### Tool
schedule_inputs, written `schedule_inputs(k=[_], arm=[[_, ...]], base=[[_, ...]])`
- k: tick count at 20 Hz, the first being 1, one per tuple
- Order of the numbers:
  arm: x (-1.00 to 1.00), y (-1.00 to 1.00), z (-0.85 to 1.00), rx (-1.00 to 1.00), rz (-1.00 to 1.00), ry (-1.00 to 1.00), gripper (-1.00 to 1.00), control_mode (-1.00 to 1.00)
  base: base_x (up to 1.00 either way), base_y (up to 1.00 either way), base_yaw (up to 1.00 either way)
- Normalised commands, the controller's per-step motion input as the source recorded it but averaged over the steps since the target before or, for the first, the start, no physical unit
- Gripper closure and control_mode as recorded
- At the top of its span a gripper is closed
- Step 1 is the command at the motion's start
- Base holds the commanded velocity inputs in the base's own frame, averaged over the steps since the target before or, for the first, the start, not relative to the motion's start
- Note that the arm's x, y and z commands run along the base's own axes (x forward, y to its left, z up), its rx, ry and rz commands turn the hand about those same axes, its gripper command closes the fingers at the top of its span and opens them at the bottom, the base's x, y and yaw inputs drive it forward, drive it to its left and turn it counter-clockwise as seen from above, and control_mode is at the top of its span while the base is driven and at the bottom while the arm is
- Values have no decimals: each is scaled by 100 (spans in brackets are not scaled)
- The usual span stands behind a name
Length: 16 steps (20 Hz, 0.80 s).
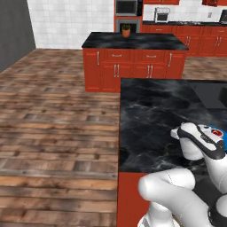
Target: Retrieve the shaker from the cabinet and place it next the steak on a plate on the dining table.
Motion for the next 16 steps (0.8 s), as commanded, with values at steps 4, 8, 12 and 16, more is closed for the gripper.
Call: schedule_inputs(k=[4, 8, 12, 16], arm=[[27, -14, -2, 0, -5, 0, 100, -100], [32, -15, -8, 0, -4, 0, 100, -100], [3, -32, -27, 0, -4, 0, 100, -100], [0, -25, -48, 0, -3, 0, 100, -100]], base=[[0, 0, 0], [0, 0, 0], [0, 0, 0], [0, 0, 0]])
